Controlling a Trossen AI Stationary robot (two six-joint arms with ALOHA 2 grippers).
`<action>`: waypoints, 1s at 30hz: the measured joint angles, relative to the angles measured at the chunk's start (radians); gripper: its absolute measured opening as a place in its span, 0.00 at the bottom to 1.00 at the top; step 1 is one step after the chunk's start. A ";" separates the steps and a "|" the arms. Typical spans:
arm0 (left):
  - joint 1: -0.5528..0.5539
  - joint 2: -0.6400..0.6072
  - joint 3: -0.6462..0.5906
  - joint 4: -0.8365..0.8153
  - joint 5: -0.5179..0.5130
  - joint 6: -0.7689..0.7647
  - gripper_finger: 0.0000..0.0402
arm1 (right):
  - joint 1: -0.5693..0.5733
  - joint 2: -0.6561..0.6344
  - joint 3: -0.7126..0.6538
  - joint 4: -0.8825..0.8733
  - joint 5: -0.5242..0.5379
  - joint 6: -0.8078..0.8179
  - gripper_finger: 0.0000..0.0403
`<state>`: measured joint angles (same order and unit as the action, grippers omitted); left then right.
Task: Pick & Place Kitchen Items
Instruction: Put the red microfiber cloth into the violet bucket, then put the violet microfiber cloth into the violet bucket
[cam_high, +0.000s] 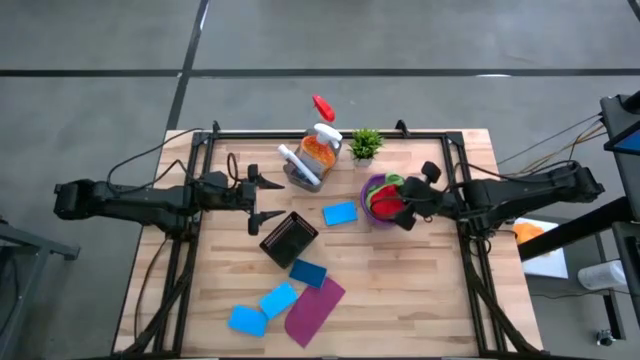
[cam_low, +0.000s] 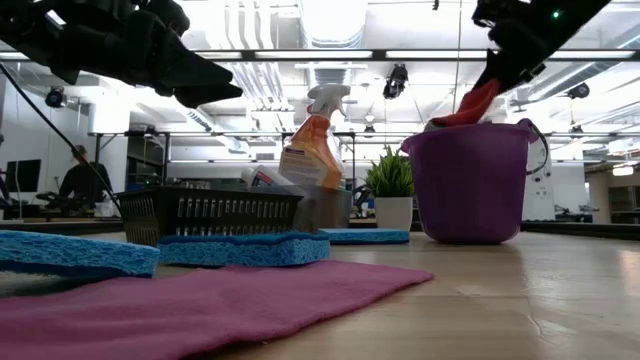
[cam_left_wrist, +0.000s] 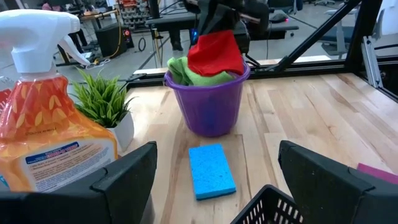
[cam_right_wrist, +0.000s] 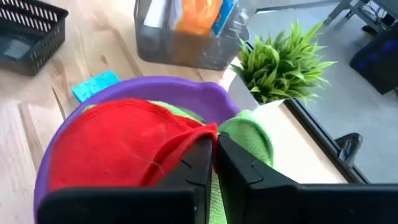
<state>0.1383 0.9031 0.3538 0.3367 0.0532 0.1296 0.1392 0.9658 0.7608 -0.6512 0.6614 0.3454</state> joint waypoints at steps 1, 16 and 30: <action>0.000 0.000 0.000 0.000 0.000 0.000 0.84 | 0.000 0.000 0.007 -0.019 0.000 0.009 0.09; 0.001 0.000 0.000 0.008 0.000 0.027 0.84 | 0.002 -0.018 0.047 -0.058 0.071 0.020 0.76; -0.006 0.000 0.000 0.011 0.037 -0.038 0.84 | 0.154 -0.091 -0.109 0.541 0.070 -0.200 0.79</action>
<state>0.1327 0.9028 0.3542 0.3473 0.0903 0.0920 0.2937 0.8746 0.6522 -0.1106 0.7312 0.1449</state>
